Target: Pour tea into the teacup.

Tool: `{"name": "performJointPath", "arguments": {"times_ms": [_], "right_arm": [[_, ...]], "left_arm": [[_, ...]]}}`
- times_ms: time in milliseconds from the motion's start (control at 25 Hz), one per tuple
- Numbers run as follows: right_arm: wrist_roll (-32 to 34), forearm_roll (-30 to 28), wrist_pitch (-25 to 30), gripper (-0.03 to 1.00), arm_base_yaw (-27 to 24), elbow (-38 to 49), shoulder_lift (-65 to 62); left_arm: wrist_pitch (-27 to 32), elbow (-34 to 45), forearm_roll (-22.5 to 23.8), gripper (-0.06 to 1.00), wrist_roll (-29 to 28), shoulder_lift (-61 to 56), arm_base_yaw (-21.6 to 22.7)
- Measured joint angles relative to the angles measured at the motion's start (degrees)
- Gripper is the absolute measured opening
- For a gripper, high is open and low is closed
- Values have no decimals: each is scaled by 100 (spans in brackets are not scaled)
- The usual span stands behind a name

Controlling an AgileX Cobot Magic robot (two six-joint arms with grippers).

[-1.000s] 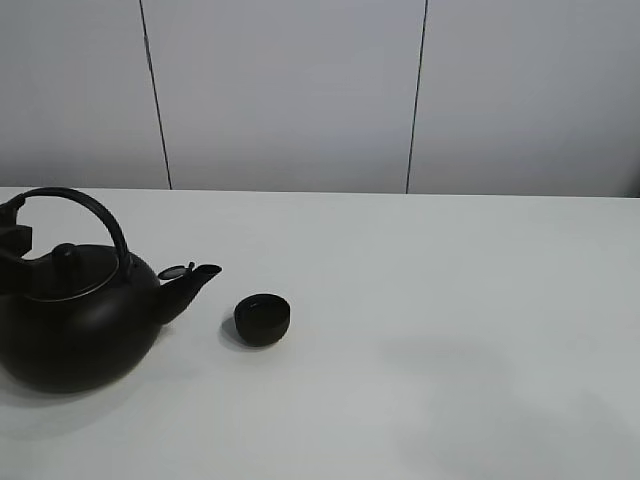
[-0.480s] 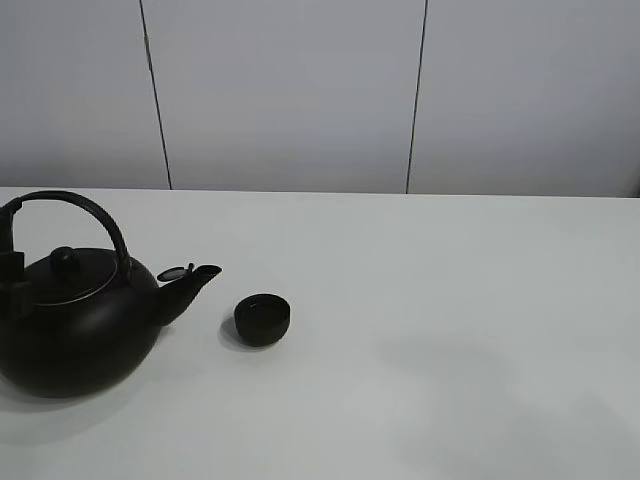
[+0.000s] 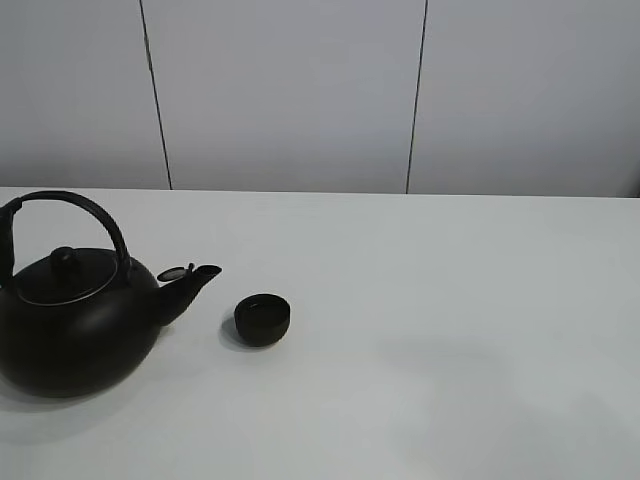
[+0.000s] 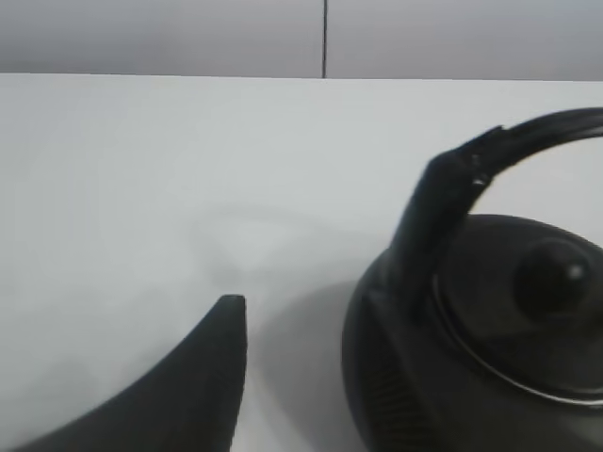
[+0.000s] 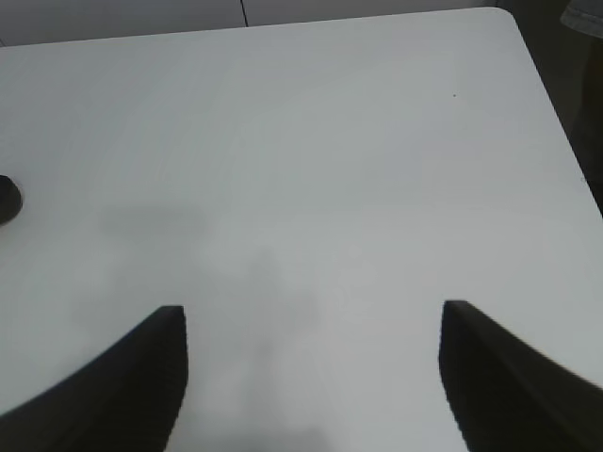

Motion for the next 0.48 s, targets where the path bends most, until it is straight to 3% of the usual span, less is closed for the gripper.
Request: {"name": "performJointPath", "arguments": {"times_ms": [200,360,480], "right_arm": [[0,0,0,52,0,0,0],[0,0,0,52,0,0,0],[0,0,0,52,0,0,0]], "left_arm": [[105,-162,-352,29,0,-14,6],[752,-602,-295,29,-313,-14,246],[1578,-1039,-41,29,-633,-26,510]]}}
